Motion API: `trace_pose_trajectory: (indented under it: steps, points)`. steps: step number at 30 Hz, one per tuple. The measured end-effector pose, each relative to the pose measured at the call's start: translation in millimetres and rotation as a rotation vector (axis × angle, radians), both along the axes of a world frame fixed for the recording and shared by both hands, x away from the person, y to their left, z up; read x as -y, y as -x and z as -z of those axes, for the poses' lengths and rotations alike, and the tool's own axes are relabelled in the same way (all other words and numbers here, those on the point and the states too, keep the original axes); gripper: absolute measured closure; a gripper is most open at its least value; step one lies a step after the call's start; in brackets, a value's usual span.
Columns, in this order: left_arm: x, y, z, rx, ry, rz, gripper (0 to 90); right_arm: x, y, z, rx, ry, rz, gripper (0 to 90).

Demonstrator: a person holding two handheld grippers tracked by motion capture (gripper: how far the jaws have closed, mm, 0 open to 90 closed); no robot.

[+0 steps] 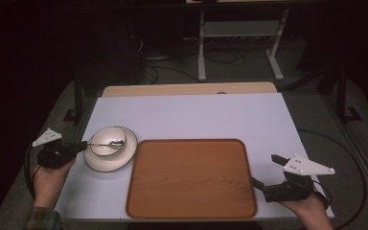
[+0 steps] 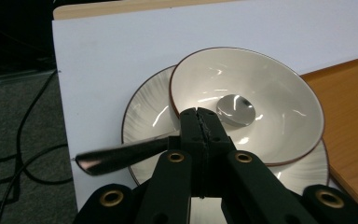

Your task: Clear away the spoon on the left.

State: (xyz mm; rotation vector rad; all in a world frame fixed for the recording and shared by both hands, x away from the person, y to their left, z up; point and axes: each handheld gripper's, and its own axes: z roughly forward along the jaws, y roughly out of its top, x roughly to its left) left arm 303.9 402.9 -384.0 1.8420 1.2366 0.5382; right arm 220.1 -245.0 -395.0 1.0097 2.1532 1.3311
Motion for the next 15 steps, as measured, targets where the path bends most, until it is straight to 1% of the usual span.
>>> trace_pose_trajectory:
  steps: [7,9,15]
  points:
    - [-4.0,-6.9,-0.1,0.002,0.000,-0.017,90.0,-0.3,-0.6,0.1,0.000,0.002,0.000,0.0]
    - [-4.6,-9.3,0.0,0.004,0.006,-0.020,90.0,-0.5,-0.6,0.0,0.001,0.003,0.001,0.0]
    - [-4.2,-16.6,1.3,0.000,-0.003,-0.028,90.0,-0.4,-0.7,-0.1,0.002,0.005,0.001,0.0]
